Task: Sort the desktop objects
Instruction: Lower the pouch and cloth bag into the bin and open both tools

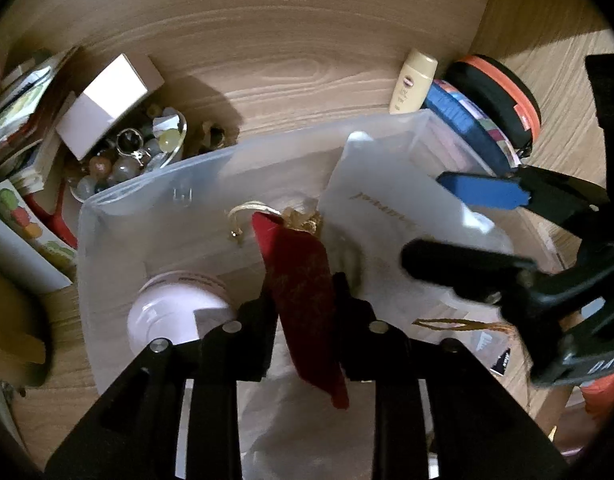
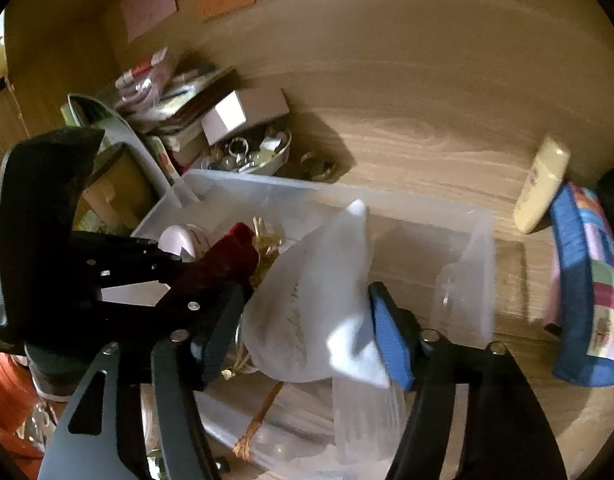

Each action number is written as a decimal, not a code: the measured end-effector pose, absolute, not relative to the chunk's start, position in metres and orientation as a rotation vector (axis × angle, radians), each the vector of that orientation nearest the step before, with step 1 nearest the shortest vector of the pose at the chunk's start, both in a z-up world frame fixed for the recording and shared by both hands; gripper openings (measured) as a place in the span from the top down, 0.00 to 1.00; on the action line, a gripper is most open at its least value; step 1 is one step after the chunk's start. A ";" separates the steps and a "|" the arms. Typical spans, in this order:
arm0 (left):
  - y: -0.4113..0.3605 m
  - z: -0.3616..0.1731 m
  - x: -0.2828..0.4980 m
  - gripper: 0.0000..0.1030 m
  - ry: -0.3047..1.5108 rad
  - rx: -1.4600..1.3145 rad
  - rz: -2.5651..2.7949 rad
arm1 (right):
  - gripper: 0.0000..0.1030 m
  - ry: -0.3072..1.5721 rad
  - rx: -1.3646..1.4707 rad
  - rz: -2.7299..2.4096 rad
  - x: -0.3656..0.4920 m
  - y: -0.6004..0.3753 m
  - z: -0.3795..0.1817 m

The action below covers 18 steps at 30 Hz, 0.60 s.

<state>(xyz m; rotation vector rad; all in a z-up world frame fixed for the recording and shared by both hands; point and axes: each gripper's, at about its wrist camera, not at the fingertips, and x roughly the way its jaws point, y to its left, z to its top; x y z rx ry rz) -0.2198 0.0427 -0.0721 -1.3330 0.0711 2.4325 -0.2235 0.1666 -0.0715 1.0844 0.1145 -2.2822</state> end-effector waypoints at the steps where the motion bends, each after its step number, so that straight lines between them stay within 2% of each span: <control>1: 0.043 -0.070 -0.219 0.68 0.068 -1.326 2.439 | 0.39 0.114 1.073 -2.295 -0.221 0.169 -0.068; 3: 0.042 -0.065 -0.215 0.61 0.071 -1.310 2.457 | 0.37 0.112 1.049 -2.322 -0.216 0.173 -0.060; 13: 0.035 -0.034 -0.194 0.46 0.066 -1.221 2.519 | 0.21 0.084 0.969 -2.403 -0.191 0.188 -0.029; 18: 0.026 -0.011 -0.176 0.32 0.043 -1.145 2.567 | 0.20 0.073 0.922 -2.432 -0.174 0.195 -0.012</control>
